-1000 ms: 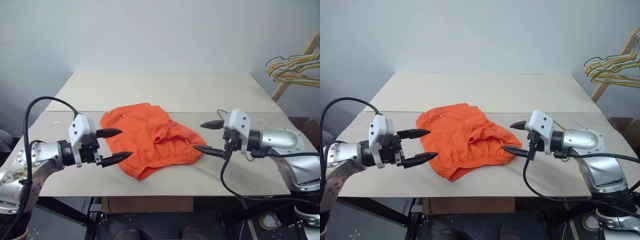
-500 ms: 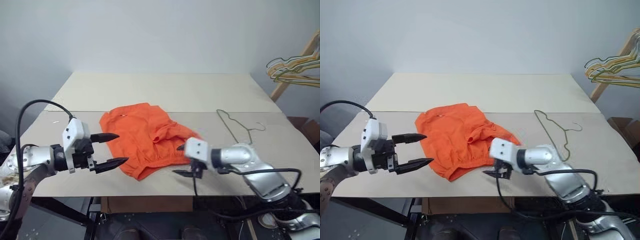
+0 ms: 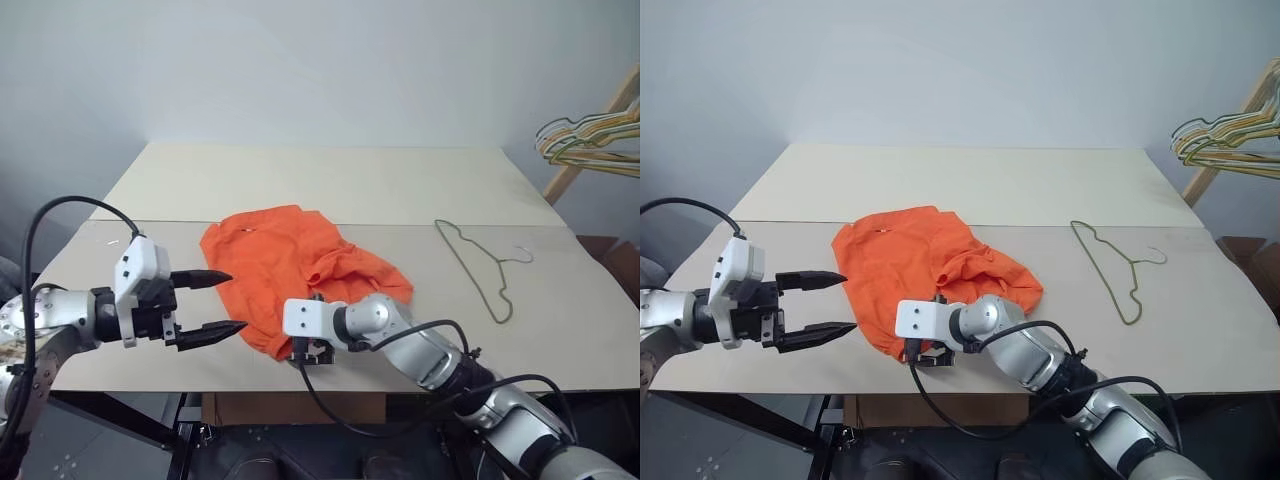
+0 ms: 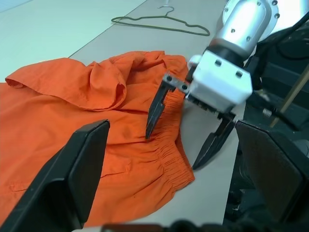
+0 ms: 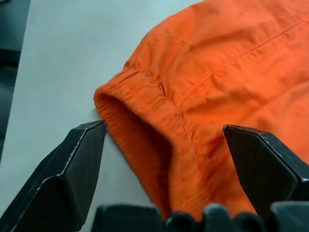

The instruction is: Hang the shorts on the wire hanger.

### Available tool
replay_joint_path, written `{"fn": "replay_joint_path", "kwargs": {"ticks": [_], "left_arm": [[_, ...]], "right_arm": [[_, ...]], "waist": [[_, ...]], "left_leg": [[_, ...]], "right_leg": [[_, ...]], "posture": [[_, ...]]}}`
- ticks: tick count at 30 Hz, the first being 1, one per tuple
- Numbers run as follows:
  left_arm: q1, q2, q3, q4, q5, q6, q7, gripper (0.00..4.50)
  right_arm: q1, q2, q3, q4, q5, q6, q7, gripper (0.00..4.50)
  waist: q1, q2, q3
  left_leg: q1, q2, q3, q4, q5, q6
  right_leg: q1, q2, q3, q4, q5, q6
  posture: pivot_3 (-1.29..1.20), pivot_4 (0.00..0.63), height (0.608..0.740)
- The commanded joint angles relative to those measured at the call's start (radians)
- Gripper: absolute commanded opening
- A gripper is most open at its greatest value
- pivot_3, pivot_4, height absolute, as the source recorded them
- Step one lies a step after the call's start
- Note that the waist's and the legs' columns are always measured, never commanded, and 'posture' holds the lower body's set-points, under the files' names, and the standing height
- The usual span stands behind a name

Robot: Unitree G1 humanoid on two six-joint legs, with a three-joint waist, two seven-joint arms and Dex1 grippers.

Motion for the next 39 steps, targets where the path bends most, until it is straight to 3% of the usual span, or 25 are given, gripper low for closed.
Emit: {"fn": "replay_joint_path", "kwargs": {"ticks": [1, 4, 10, 15, 16, 18, 24, 31, 36, 39], "left_arm": [[-0.02, 0.015, 0.021, -0.012, -0.008, -0.01, -0.006, 4.5], [-0.03, 0.015, 0.016, -0.007, -0.007, -0.009, -0.006, 4.5], [-0.05, 0.011, -0.002, 0.004, 0.0, -0.012, -0.007, 4.5], [-0.065, 0.002, -0.016, 0.012, 0.009, -0.022, -0.005, 4.5], [-0.067, 0.0, -0.019, 0.014, 0.011, -0.025, -0.005, 4.5], [-0.073, -0.003, -0.024, 0.016, 0.014, -0.029, -0.005, 4.5], [-0.099, -0.007, -0.047, 0.033, 0.029, -0.036, -0.013, 4.5], [-0.119, -0.01, -0.073, 0.048, 0.041, -0.05, -0.018, 4.5], [-0.128, -0.014, -0.085, 0.051, 0.043, -0.055, -0.016, 4.5], [-0.138, -0.017, -0.094, 0.055, 0.045, -0.057, -0.017, 4.5]], "right_arm": [[-0.018, 0.041, 0.023, 0.018, -0.034, 0.014, -0.01, 4.47], [-0.021, 0.083, 0.036, 0.054, -0.068, 0.034, -0.037, 3.93], [-0.031, 0.109, 0.002, 0.094, -0.084, 0.038, -0.057, 1.92], [-0.006, 0.039, -0.031, 0.072, -0.082, -0.028, -0.038, 0.14], [0.0, 0.011, -0.042, 0.063, -0.074, -0.063, -0.023, 0.03], [0.013, -0.054, -0.073, 0.047, -0.047, -0.16, 0.021, 0.03], [0.031, -0.285, -0.173, 0.147, 0.041, -0.694, 0.192, 0.03], [-0.113, -0.483, -0.222, 0.598, -0.019, -1.245, 0.32, 0.03], [-0.19, -0.501, -0.231, 0.805, -0.1, -1.366, 0.29, 0.03], [-0.18, -0.517, -0.261, 0.807, -0.081, -1.342, 0.309, 0.85]], "waist": [[-0.001, 0.0, 0.0], [-0.003, 0.0, 0.0], [-0.008, 0.0, 0.0], [-0.007, -0.001, -0.001], [-0.006, -0.001, -0.001], [-0.004, -0.001, -0.001], [-0.009, -0.001, -0.001], [-0.033, -0.001, -0.001], [-0.054, -0.001, -0.001], [-0.058, -0.001, -0.001]], "left_leg": [[0.0, 0.0, 0.0, 0.0, 0.0, 0.0], [0.0, 0.0, -0.001, 0.0, 0.001, -0.002], [0.001, 0.001, -0.002, 0.0, 0.002, -0.003], [0.0, 0.001, -0.003, 0.0, 0.002, -0.003], [0.0, 0.001, -0.003, 0.0, 0.002, -0.003], [0.0, 0.001, -0.003, 0.0, 0.002, -0.003], [-0.001, 0.0, -0.004, -0.001, 0.002, -0.003], [0.0, 0.0, -0.004, 0.0, 0.002, -0.003], [0.001, 0.001, -0.004, -0.002, 0.002, -0.003], [0.001, 0.001, -0.003, -0.002, 0.002, -0.004]], "right_leg": [[0.0, 0.0, 0.0, 0.0, 0.0, 0.0], [0.0, 0.0, -0.002, 0.002, -0.001, -0.002], [0.0, 0.001, -0.003, 0.003, -0.001, -0.002], [0.0, 0.0, -0.004, 0.003, -0.001, -0.002], [0.0, 0.0, -0.004, 0.003, -0.001, -0.002], [0.0, 0.0, -0.004, 0.003, -0.001, -0.002], [0.0, 0.001, -0.005, 0.001, -0.001, -0.002], [0.002, 0.0, -0.004, 0.001, -0.001, -0.002], [0.001, 0.001, -0.004, 0.002, -0.002, -0.003], [0.001, 0.0, -0.003, 0.002, -0.002, -0.003]], "posture": [[0.02, 0.026, 0.74], [0.02, 0.028, 0.74], [0.01, 0.016, 0.74], [0.01, 0.0, 0.74], [0.01, 0.0, 0.74], [0.0, 0.0, 0.74], [-0.01, 0.0, 0.74], [-0.02, 0.0, 0.74], [-0.02, 0.0, 0.74], [-0.04, 0.0, 0.74]]}}
